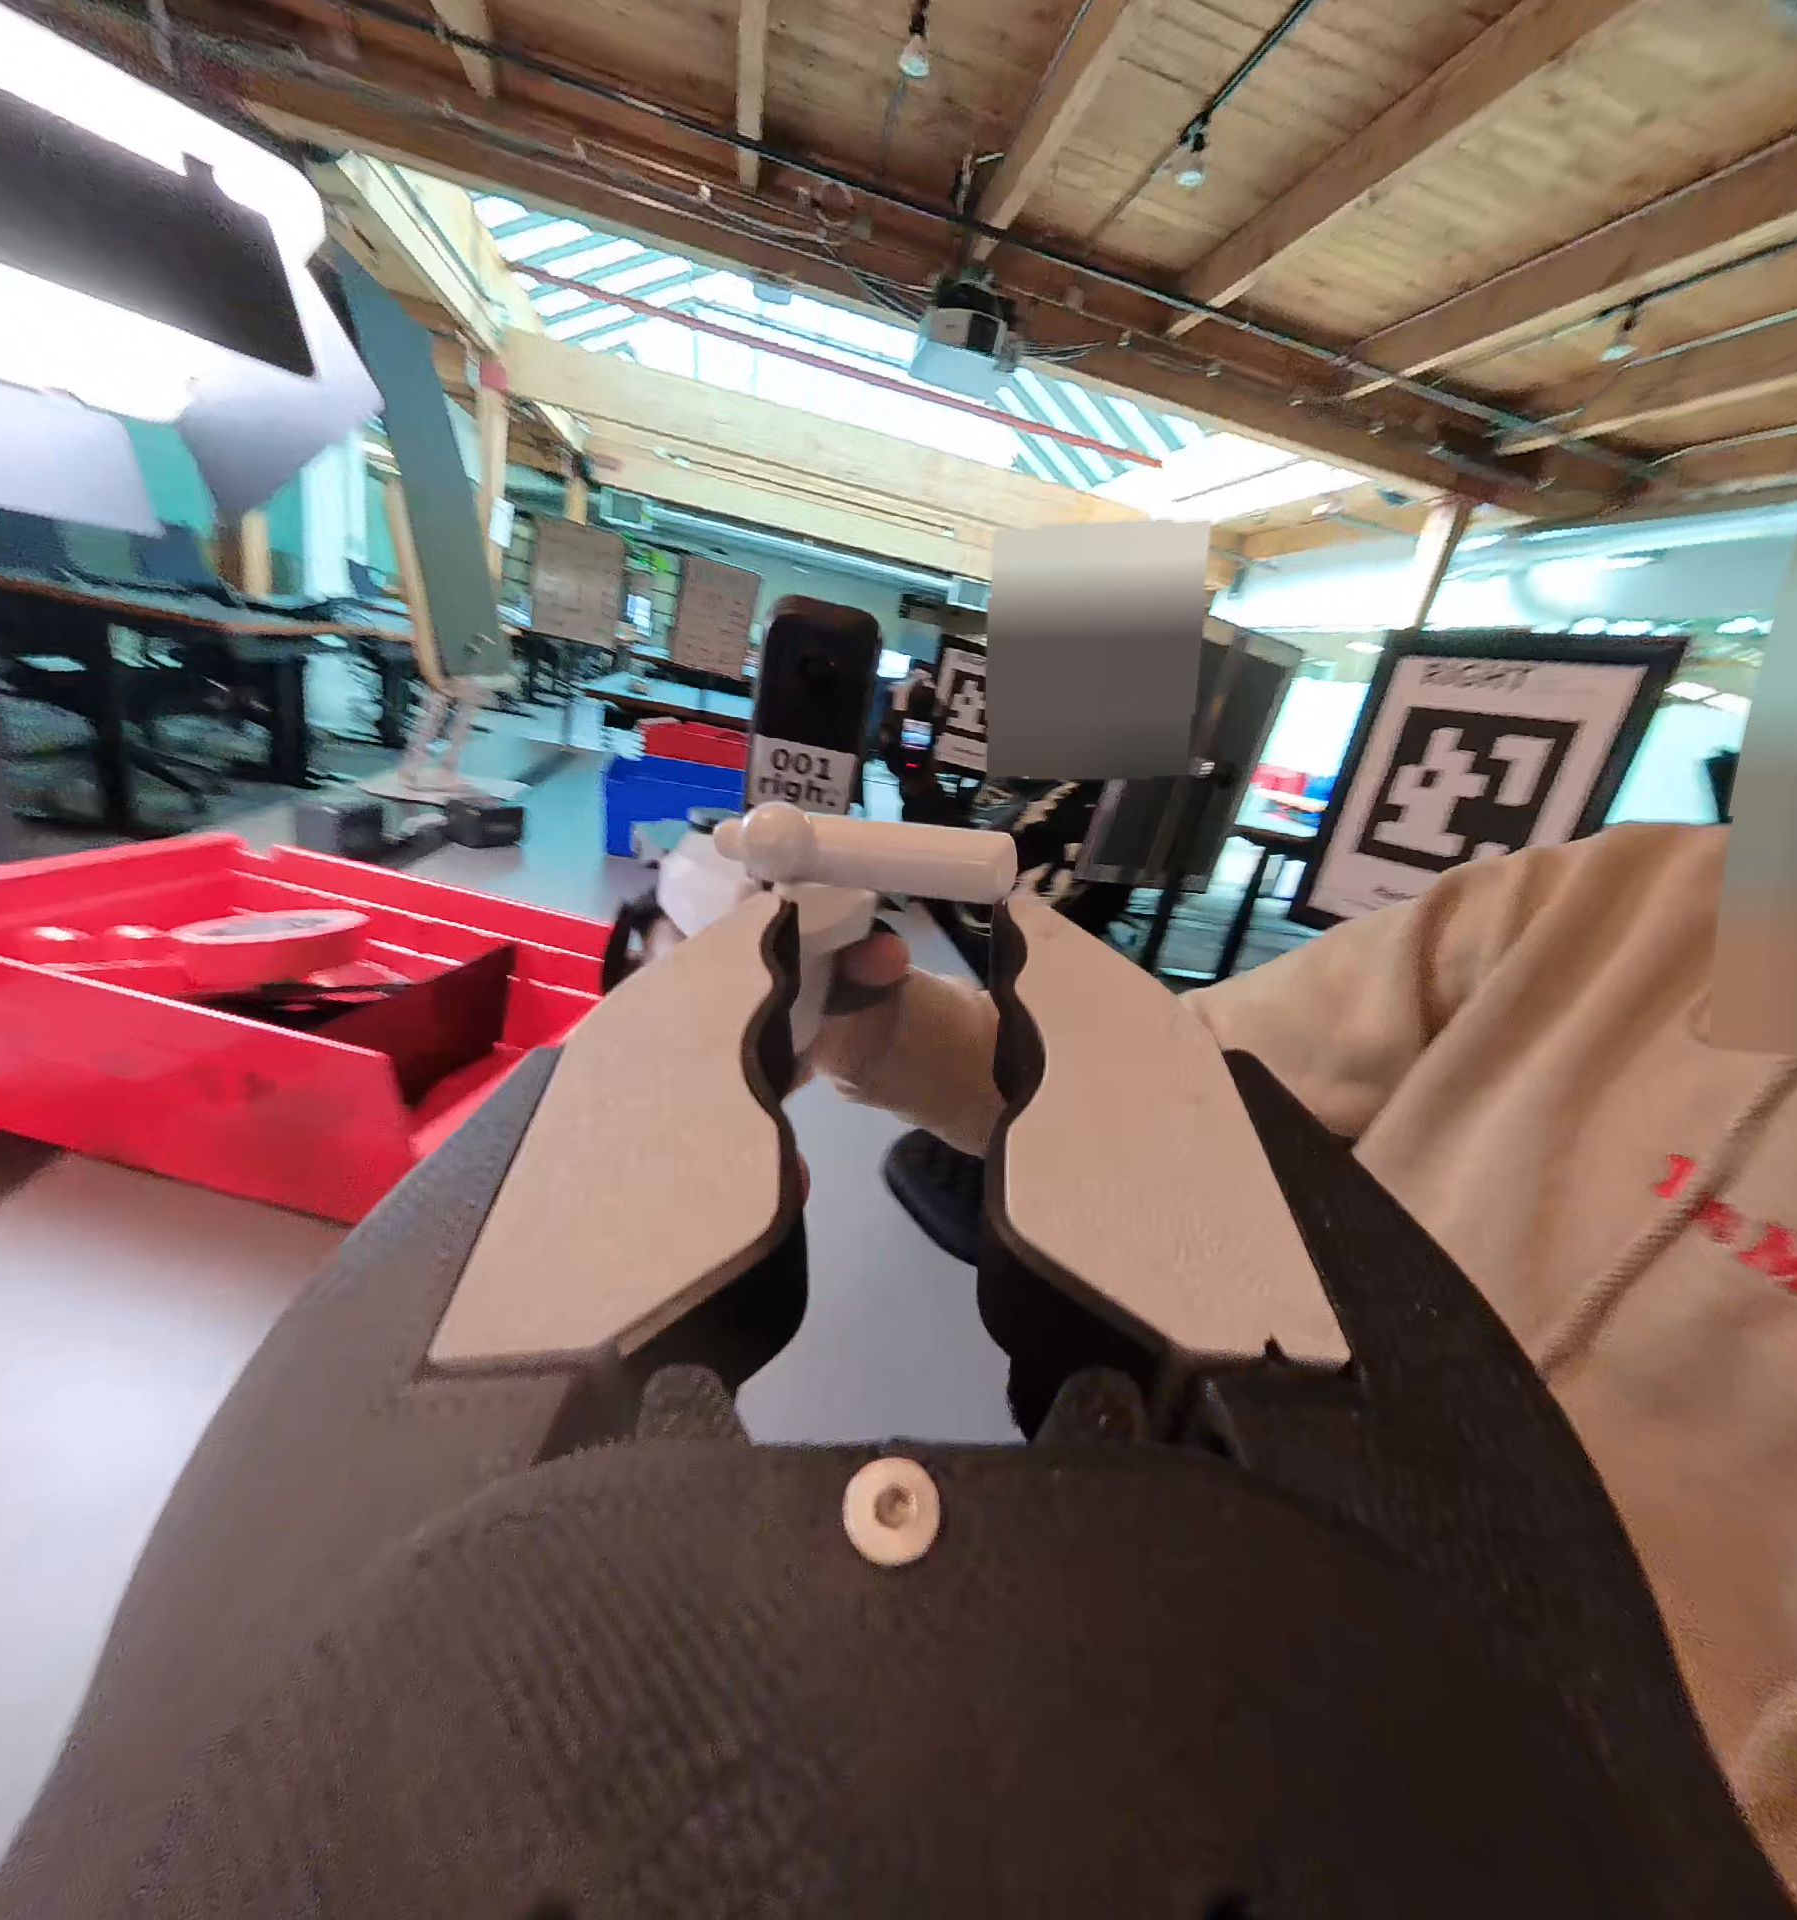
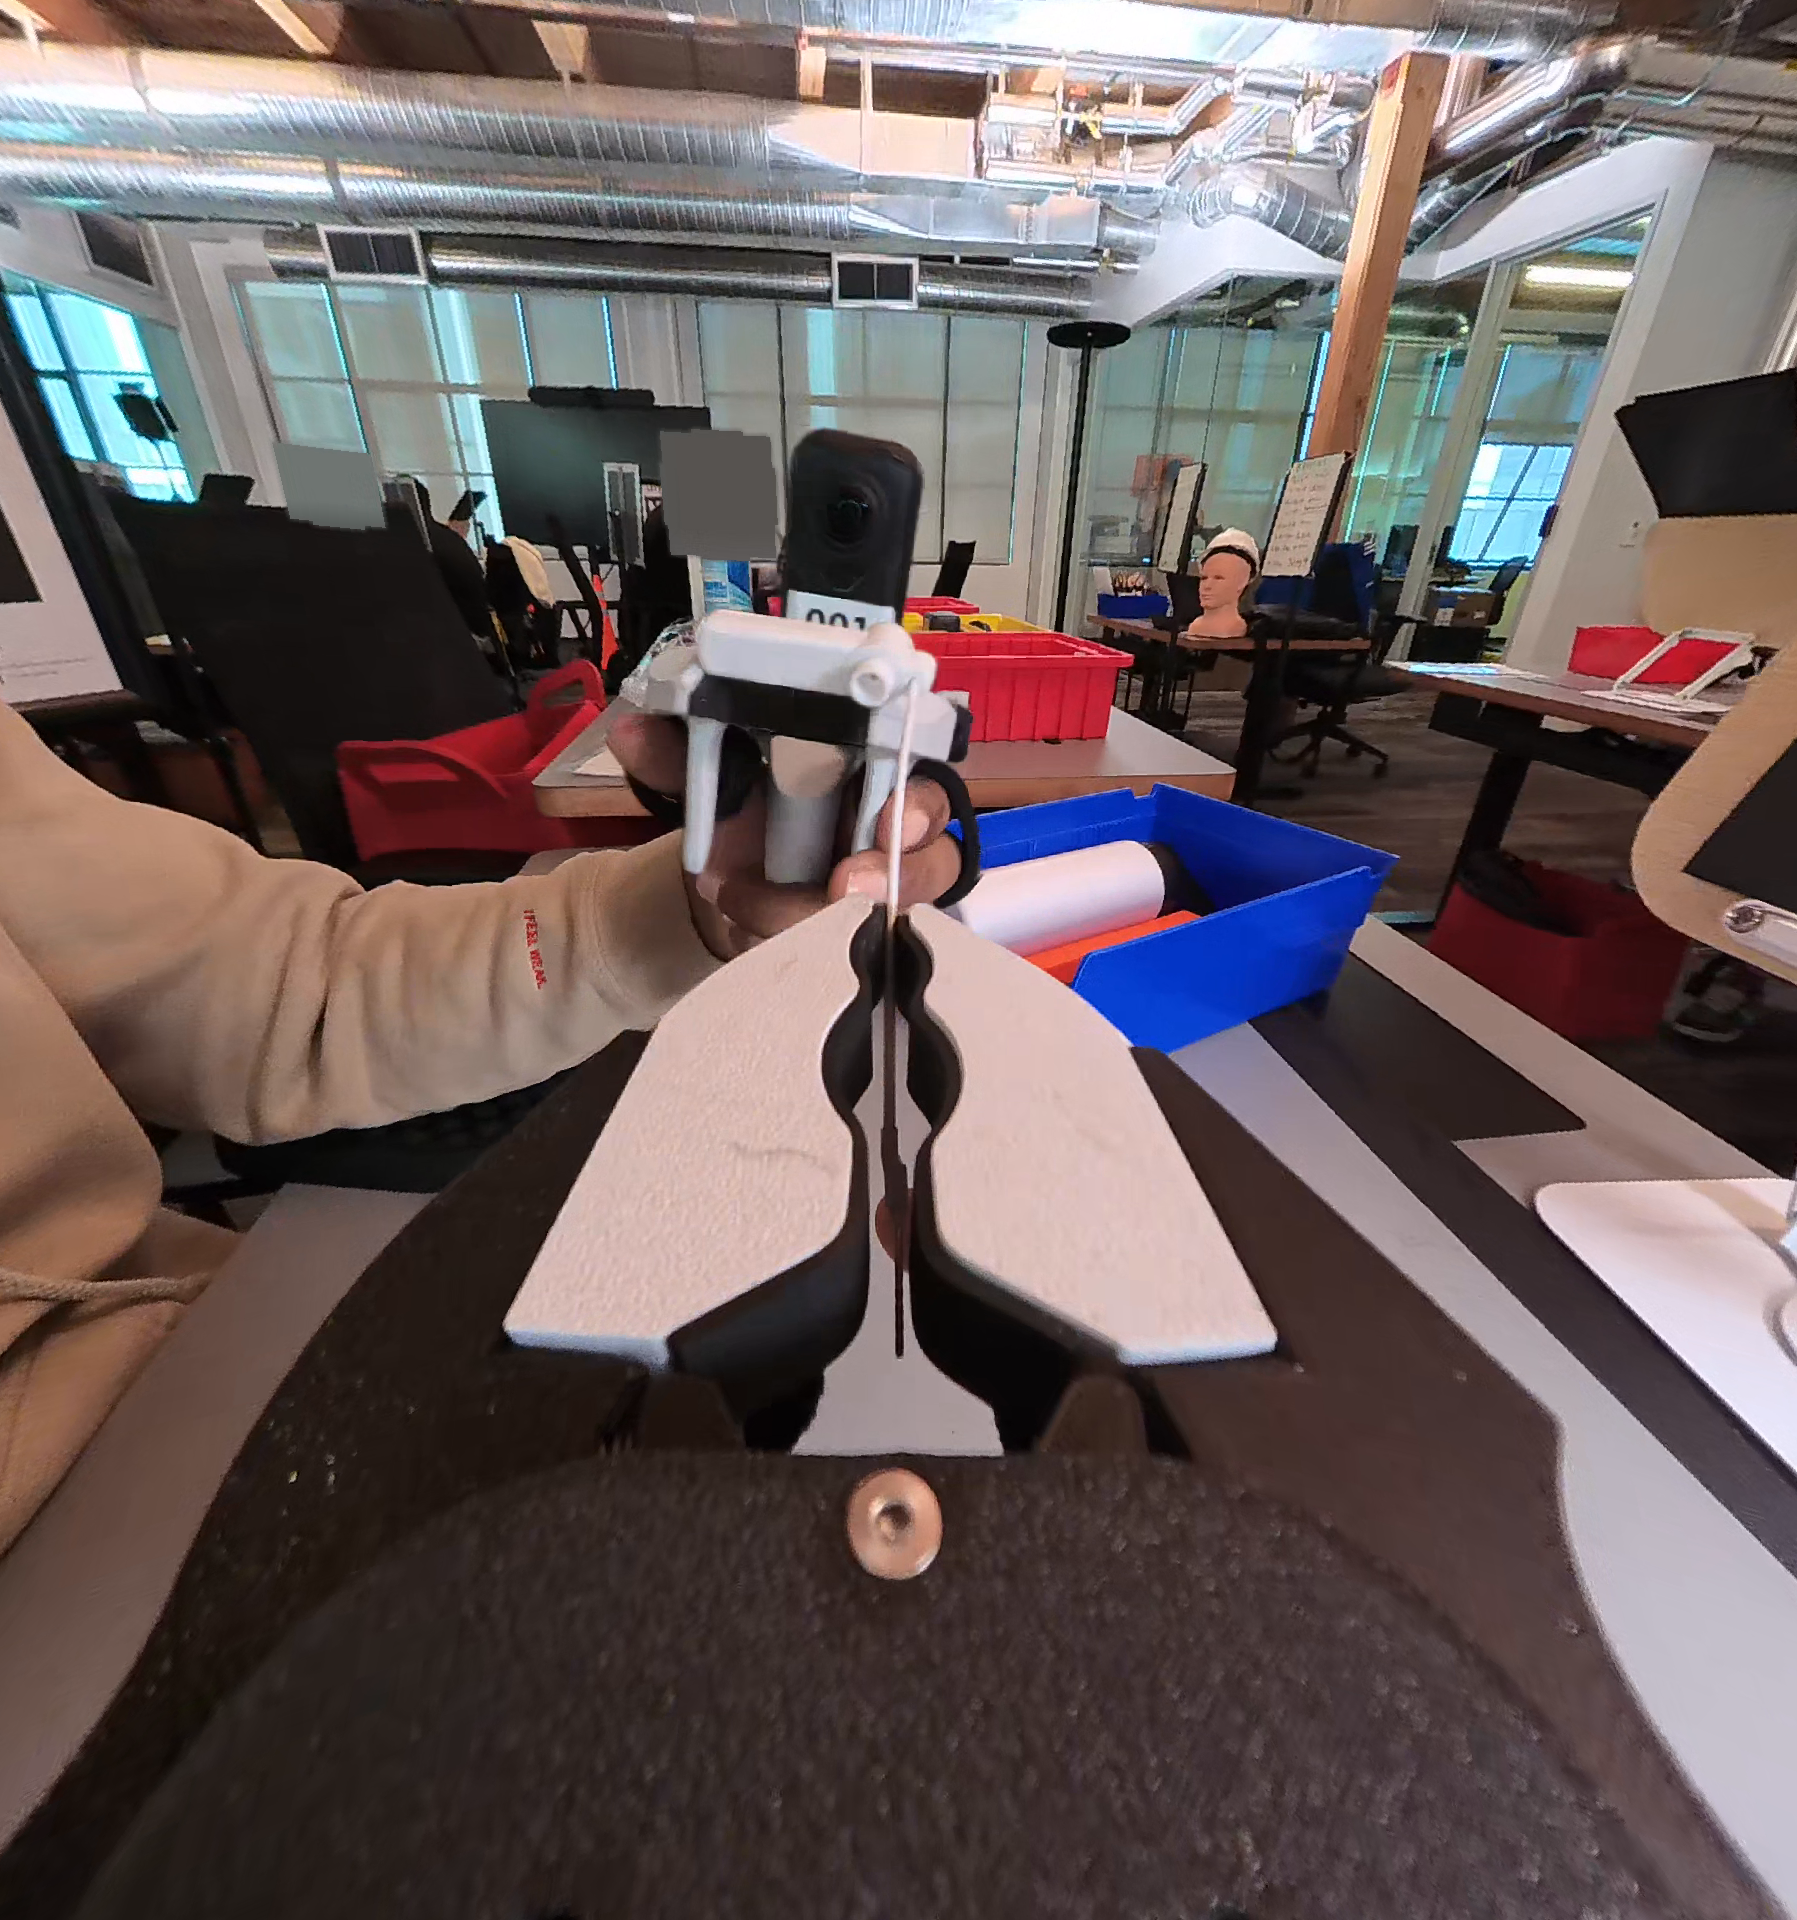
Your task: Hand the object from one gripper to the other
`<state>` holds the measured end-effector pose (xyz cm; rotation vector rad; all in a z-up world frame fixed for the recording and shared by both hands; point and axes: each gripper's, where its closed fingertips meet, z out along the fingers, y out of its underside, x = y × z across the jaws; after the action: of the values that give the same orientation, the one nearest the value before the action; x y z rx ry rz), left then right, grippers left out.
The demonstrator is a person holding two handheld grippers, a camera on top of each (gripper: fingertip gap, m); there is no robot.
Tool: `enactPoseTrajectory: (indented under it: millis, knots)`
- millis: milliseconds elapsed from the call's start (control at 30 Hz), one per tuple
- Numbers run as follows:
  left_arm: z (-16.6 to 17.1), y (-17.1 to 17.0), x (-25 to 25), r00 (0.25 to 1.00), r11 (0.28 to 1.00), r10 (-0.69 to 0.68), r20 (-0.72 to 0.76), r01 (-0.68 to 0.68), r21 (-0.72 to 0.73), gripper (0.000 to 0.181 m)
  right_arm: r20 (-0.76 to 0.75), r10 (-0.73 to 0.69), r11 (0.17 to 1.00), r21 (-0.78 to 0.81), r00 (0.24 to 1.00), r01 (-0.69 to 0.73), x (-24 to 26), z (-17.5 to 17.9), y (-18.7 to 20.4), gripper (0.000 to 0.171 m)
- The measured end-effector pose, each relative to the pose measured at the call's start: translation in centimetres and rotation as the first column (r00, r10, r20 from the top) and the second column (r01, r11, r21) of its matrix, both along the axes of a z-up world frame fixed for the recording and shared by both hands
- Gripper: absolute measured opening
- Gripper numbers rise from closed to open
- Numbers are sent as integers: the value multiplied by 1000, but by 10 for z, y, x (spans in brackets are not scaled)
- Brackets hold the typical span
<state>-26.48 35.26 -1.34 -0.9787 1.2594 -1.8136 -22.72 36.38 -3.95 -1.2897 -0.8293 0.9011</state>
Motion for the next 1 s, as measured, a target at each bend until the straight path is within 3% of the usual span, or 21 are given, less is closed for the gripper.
enactPoseTrajectory:
  millis: [167,233,367,533,567,700,833,867,1000]
  knots:
    - [-4,-13,-6,984,980,-178,-22,175,-101,37,29,-10,1000,17,1000,10,7,0,0,1]
    - [-7,-11,-3,981,974,-188,-47,180,-139,36,49,-15,999,35,999,13,10,1,-2,1]
    - [-22,0,12,990,995,-73,-121,64,-77,14,105,-19,998,58,994,13,9,-3,-4,1]
    - [-31,27,22,963,984,177,-203,-170,50,13,243,-186,982,83,952,170,21,-15,15,1]
    - [-30,33,22,954,974,224,-200,-215,64,13,261,-248,968,104,933,228,29,-13,20,7]
    - [-35,51,24,899,914,394,-191,-360,189,13,408,-469,883,242,783,403,56,-4,29,58]
    - [-42,59,32,834,821,534,-141,-472,322,13,535,-611,792,406,583,456,56,2,26,77]
    - [-42,58,36,820,797,560,-115,-496,345,13,549,-592,806,380,590,454,47,-3,25,79]
    - [-42,48,48,766,676,642,10,-573,462,13,439,-455,887,149,775,437,9,-19,34,81]
